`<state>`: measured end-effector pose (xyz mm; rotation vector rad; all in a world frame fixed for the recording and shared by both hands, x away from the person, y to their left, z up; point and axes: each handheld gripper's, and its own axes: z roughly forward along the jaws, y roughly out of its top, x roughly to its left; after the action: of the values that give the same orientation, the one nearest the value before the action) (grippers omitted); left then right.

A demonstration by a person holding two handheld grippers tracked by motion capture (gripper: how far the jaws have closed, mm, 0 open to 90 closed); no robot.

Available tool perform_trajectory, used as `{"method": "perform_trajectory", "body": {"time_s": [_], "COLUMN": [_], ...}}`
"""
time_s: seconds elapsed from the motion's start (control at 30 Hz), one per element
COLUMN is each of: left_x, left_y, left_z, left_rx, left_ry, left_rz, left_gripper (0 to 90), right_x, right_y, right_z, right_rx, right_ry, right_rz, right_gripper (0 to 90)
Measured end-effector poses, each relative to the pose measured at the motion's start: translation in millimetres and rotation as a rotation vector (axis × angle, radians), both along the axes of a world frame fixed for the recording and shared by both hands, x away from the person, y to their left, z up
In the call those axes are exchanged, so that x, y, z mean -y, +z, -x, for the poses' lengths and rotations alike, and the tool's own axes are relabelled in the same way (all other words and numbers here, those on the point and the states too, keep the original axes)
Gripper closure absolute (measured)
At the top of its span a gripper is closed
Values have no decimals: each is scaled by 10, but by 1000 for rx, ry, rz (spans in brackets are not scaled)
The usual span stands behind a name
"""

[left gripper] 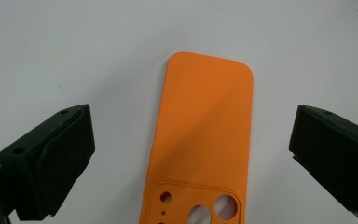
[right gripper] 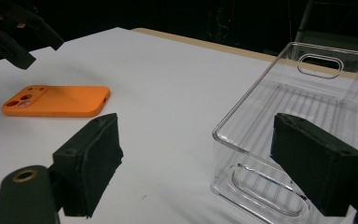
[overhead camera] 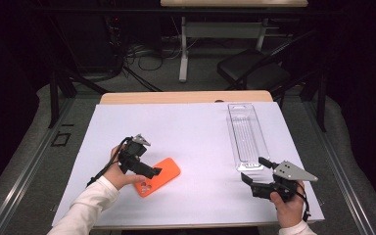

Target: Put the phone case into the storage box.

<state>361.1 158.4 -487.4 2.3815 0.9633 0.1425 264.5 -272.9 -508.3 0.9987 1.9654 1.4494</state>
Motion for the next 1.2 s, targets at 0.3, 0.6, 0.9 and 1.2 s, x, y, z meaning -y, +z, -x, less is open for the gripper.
{"method": "perform_trajectory", "body": {"time_s": [0.3,0.6,0.9,1.2], "left_x": [18,29,55,145], "left_y": [1,-45,-87,-180], "left_z": [-33,-71,-81,-73], "left_rx": [-11,-60,-50,-87], "left_ry": [-22,-2,-23,-52], "left_rz": [-55,-42,-70,-145], "left_gripper": [5,6,6,6], "right_x": [-2,-3,-3,-11], "right_y": [-4,-6,-7,-11], "right_z": [-5,-5,-6,-5], "right_rx": [-1,-2,-3,-7], "right_ry": [0,2,5,7], "right_rz": [0,0,6,1], "right_gripper": [155,156,156,156]}}
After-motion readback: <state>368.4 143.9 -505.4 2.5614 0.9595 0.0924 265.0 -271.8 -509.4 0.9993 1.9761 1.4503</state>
